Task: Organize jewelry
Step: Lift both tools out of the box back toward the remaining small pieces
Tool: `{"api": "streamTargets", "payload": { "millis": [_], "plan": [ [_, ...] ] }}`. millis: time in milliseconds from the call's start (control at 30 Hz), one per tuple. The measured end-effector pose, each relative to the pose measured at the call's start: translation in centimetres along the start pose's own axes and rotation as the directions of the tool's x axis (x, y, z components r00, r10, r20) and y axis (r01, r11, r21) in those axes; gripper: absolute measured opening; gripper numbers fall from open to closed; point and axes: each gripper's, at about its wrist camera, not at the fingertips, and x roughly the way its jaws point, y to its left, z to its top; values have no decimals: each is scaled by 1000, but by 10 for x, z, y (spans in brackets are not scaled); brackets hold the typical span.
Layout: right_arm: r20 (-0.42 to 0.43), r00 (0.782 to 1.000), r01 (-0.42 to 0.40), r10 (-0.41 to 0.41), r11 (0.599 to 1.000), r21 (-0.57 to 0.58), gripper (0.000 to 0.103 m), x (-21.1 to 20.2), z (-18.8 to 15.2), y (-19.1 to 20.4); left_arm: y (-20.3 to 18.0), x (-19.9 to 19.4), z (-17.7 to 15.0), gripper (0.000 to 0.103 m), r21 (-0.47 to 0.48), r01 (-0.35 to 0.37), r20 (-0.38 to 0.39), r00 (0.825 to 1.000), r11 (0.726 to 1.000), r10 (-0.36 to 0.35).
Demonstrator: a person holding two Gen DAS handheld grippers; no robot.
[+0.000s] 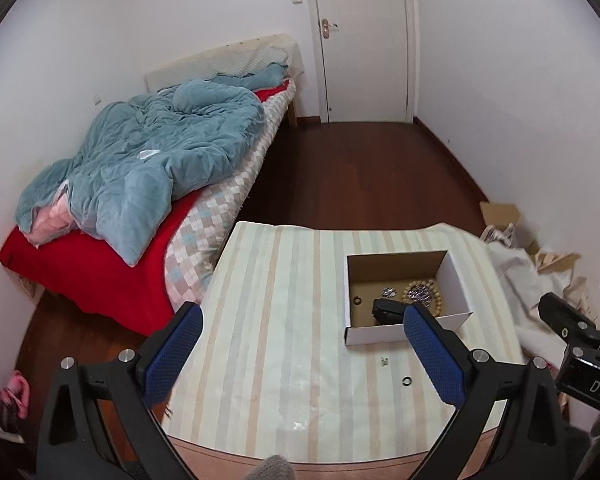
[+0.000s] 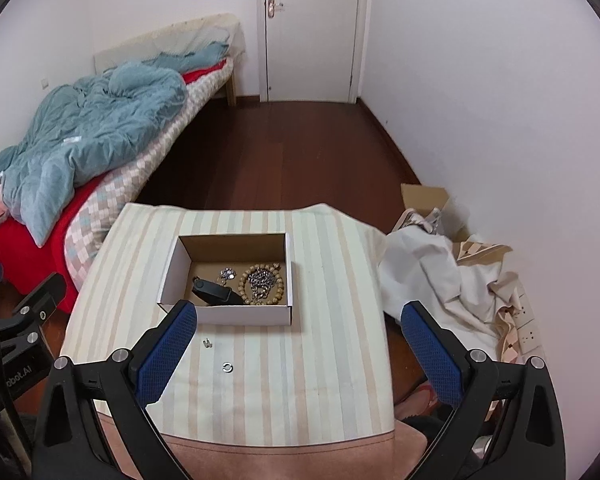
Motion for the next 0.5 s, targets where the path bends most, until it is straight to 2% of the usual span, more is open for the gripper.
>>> {"api": "streamTargets", "payload": {
  "millis": [200,300,367,433,500],
  "plan": [
    [41,999,5,-5,1000,2,103,-27,-7,-2,5,-16,-7,103,-19,7,22,1000,1000,-7],
    [33,999,-12,12,1000,11,103,-28,-14,-3,7,-14,-13,103,-24,8,9,1000,1000,-8],
    [11,999,-40,40,999,24,103,-19,-21,-4,7,-7,-20,103,-17,-11,-3,1000,1000,11],
    [-41,997,-58,59,998,13,103,2,-34,0,7,8,-30,103,5,-56,-43,997,998,56],
    [-97,993,-66,64,998,-9,103,29,-50,9,8,33,-46,103,31,-117,-99,988,993,119]
  ]
}}
